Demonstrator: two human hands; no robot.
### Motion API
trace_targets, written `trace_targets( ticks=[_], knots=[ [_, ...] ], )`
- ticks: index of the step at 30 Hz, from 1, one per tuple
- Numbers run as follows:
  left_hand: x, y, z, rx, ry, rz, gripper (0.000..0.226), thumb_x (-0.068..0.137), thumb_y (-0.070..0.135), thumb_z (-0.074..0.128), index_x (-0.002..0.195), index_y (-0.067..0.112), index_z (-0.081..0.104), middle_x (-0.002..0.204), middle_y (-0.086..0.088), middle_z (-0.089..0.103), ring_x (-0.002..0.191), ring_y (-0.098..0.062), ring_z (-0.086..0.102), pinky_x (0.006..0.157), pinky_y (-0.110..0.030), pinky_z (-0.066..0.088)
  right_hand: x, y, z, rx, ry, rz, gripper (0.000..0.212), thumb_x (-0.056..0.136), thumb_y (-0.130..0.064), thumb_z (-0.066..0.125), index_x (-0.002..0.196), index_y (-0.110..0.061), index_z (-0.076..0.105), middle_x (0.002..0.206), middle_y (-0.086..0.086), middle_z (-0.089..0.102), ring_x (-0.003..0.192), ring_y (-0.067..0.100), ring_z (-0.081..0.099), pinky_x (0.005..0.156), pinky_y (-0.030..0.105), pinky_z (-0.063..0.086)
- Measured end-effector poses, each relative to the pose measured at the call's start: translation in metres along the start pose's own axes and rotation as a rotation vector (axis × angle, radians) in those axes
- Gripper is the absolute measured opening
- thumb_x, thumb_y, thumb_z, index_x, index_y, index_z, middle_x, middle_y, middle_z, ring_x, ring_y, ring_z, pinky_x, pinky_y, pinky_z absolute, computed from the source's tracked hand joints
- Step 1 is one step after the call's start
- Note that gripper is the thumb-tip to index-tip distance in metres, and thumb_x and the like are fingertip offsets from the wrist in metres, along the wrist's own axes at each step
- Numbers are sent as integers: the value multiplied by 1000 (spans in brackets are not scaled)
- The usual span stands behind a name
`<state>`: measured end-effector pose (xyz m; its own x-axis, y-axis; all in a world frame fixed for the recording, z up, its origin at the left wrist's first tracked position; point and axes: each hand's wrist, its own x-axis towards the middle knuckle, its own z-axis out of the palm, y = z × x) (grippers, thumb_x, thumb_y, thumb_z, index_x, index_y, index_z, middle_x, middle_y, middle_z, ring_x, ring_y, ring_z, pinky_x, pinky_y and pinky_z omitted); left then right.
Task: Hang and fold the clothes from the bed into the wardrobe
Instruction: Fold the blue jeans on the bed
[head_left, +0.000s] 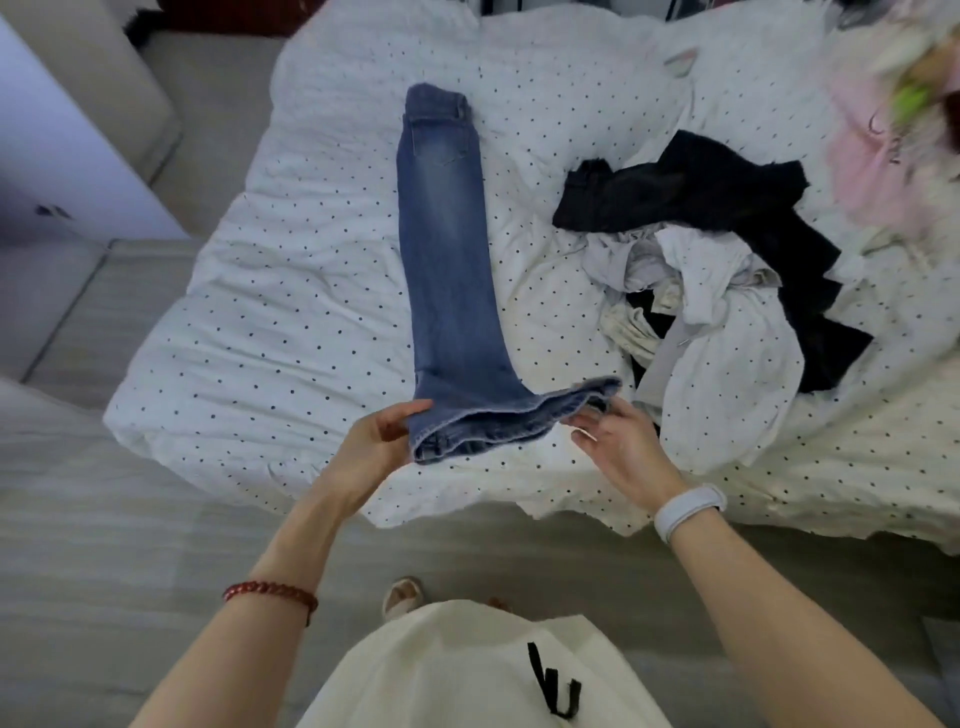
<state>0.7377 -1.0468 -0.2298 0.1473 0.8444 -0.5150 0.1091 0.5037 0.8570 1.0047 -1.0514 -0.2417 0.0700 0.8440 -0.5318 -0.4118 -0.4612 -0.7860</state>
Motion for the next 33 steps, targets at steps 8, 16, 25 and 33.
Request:
trace_targets(
  ticks=[8,16,25,33],
  knots=[
    [57,87,-13,250,393,392,29,91,10,57,65,-3,55,67,-6,38,66,-34,33,61,-35,32,64,-71,64,-510,214,-401,25,90,-18,59,80,5,55,78,13,53,70,21,47,62,28,37],
    [149,164,-53,235,496,460,33,96,20,49,82,-8,58,75,-14,55,72,-21,45,68,-33,37,147,-149,140,-697,273,-577,35,96,-21,49,63,-22,37,61,-4,43,57,13,39,57,32,29],
    [320,280,-111,168,583,484,19,97,19,48,84,6,52,68,3,51,63,-9,45,55,-19,34,307,-250,240,-873,446,-618,23,99,-27,39,105,-13,56,86,3,59,77,25,52,61,31,35],
    [450,334,-134,191,592,447,23,98,21,46,81,7,54,69,2,53,65,-11,46,64,-28,32,432,-289,264,-978,479,-519,27,99,-27,36,107,-11,56,99,11,63,91,33,57,67,32,40]
  ],
)
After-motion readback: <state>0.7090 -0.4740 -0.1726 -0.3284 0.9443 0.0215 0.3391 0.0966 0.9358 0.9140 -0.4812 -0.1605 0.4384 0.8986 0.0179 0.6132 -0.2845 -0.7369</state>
